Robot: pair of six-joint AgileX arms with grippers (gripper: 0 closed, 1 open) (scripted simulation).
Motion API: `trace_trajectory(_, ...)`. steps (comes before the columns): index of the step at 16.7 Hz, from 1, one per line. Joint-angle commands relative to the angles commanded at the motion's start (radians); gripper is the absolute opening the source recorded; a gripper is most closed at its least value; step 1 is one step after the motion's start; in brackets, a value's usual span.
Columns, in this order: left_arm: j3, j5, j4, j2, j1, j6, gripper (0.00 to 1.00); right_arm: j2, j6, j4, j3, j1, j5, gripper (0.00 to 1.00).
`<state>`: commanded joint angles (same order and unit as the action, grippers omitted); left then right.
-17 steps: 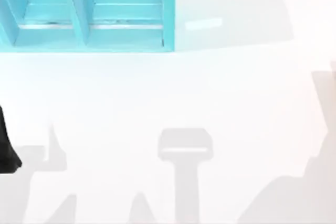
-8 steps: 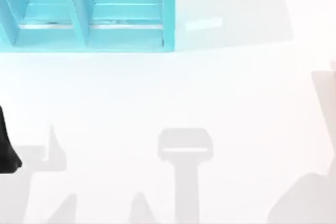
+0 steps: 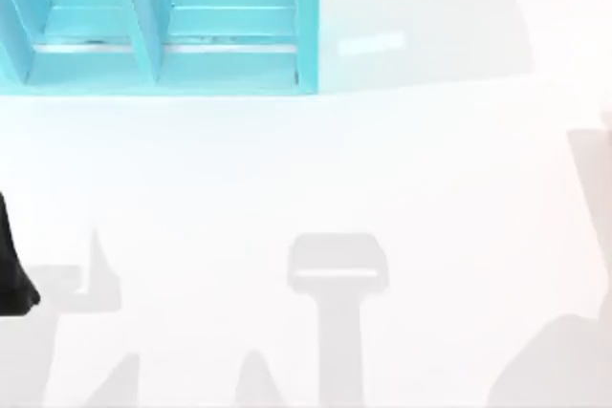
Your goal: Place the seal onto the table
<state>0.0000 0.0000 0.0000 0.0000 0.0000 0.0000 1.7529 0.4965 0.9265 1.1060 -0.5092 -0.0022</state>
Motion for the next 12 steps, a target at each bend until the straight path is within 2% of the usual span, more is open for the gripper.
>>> trace_trajectory(5,0.000,0.000,0.000,0.000,0.000,0.000,1.00,0.000,0.000,0.000,0.000,0.000,0.000,0.02)
trace_trajectory(12,0.000,0.000,0.000,0.000,0.000,0.000,1.00,0.000,0.000,0.000,0.000,0.000,0.000,0.00)
